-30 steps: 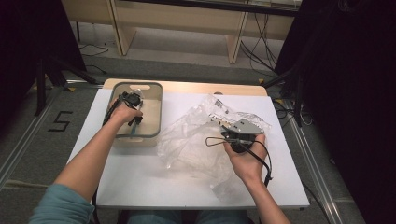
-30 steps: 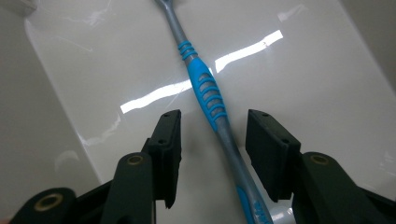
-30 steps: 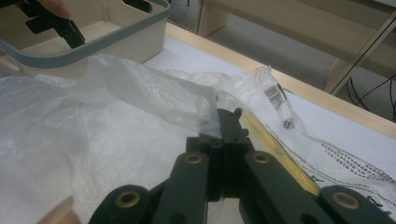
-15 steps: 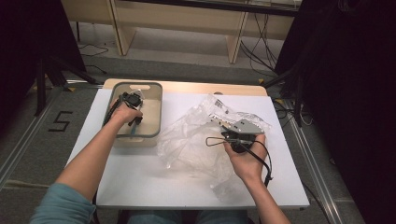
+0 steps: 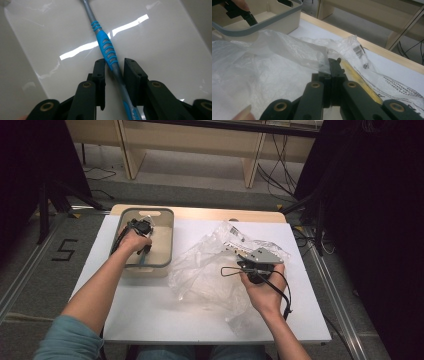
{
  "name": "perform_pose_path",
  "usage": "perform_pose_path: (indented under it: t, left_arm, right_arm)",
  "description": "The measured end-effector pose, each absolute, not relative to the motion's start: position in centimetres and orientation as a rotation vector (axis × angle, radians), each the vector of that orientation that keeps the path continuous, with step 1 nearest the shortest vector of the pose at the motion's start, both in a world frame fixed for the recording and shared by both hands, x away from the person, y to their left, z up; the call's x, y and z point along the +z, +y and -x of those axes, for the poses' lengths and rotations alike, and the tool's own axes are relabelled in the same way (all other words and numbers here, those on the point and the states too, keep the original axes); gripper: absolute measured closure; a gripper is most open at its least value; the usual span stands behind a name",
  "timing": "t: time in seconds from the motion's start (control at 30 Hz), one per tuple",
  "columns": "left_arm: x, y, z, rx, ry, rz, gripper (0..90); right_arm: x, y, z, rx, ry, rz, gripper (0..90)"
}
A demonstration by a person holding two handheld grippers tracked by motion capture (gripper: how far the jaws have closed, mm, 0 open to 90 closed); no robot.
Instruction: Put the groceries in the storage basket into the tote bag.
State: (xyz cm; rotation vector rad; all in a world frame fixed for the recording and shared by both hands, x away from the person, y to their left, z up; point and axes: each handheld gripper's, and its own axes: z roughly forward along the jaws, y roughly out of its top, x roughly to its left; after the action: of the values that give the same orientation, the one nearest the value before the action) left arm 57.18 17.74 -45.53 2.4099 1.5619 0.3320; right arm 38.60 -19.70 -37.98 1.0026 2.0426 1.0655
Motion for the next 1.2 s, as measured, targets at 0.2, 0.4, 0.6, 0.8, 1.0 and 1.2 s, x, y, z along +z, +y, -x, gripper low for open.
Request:
perform_pose_path:
  t: [0.2, 0.4, 0.6, 0.8, 1.0, 1.2]
  left_arm:
    - [-45.53, 17.76, -57.19, 0.33, 1.566, -2.412, 75.0]
    - [-45.53, 17.79, -57.21, 0.332, 1.572, -2.418, 77.9]
    - [-45.56, 17.82, -57.18, 0.347, 1.578, -2.426, 80.7]
    - [-45.49, 17.8, -57.15, 0.356, 1.574, -2.449, 81.5]
    - [-45.46, 17.76, -57.11, 0.357, 1.566, -2.462, 81.9]
    - [-45.42, 17.81, -57.12, 0.348, 1.571, -2.457, 82.4]
  right_arm:
    - [-37.98, -19.7, -38.57, 1.066, 2.041, -1.001, 90.0]
    - [-37.97, -19.72, -38.57, 1.065, 2.041, -1.001, 90.0]
    - [-37.92, -19.78, -38.55, 1.063, 2.041, -1.0, 90.0]
    - [-37.92, -19.8, -38.56, 1.067, 2.042, -1.001, 90.0]
    - [-37.93, -19.78, -38.56, 1.066, 2.041, -1.001, 90.0]
    - [-37.93, -19.79, -38.58, 1.066, 2.04, -1.001, 90.0]
